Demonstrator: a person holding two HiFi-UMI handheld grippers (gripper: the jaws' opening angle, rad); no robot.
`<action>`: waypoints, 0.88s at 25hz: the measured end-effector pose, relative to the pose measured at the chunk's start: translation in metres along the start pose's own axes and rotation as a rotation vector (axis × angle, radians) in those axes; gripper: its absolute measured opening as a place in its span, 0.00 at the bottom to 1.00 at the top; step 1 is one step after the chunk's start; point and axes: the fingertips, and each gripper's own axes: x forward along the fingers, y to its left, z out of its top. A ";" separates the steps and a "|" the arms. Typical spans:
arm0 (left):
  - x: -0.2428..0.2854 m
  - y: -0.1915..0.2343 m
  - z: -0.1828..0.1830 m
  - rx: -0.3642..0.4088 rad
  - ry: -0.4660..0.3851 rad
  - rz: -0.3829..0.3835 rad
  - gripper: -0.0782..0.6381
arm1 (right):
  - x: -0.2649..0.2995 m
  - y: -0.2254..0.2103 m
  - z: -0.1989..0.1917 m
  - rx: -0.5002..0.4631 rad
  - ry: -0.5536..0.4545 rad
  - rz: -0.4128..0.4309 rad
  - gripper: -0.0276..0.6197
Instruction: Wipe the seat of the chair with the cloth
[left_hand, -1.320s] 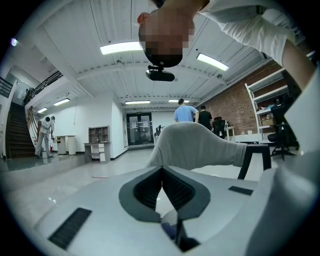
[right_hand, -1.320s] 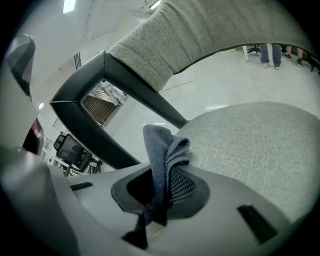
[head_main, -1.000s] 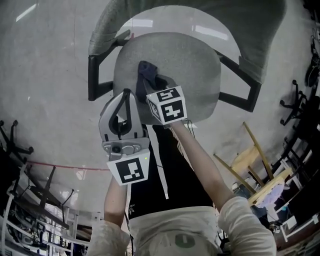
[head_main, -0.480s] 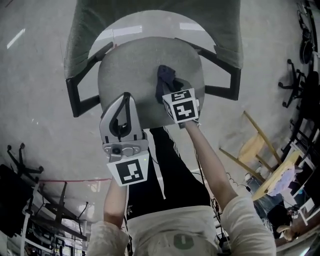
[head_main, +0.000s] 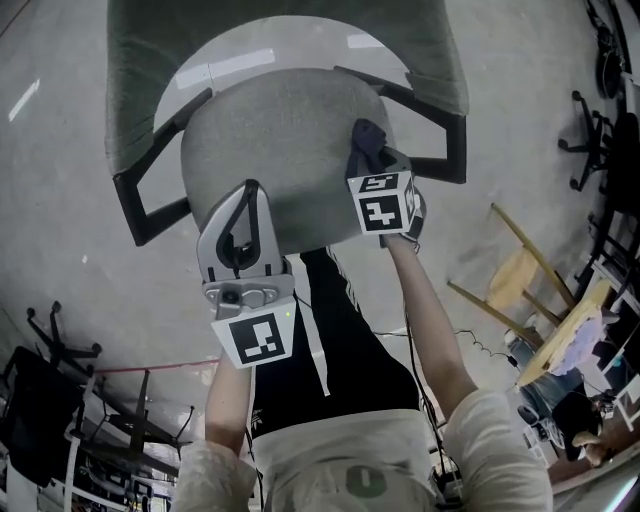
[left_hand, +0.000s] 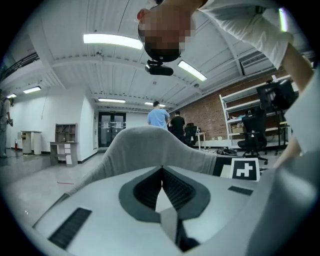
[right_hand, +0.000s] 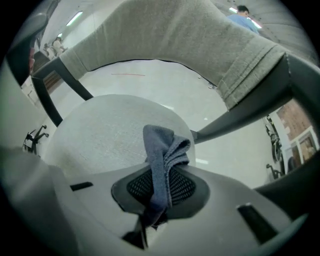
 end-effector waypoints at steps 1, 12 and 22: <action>0.001 -0.001 -0.002 0.002 0.003 -0.005 0.13 | 0.000 -0.004 -0.002 -0.011 0.005 -0.025 0.13; 0.005 0.001 -0.006 0.004 0.010 -0.013 0.13 | -0.001 -0.041 -0.017 0.003 0.036 -0.200 0.13; 0.000 0.007 -0.012 -0.005 0.020 -0.004 0.13 | -0.001 -0.043 -0.018 0.014 0.040 -0.230 0.13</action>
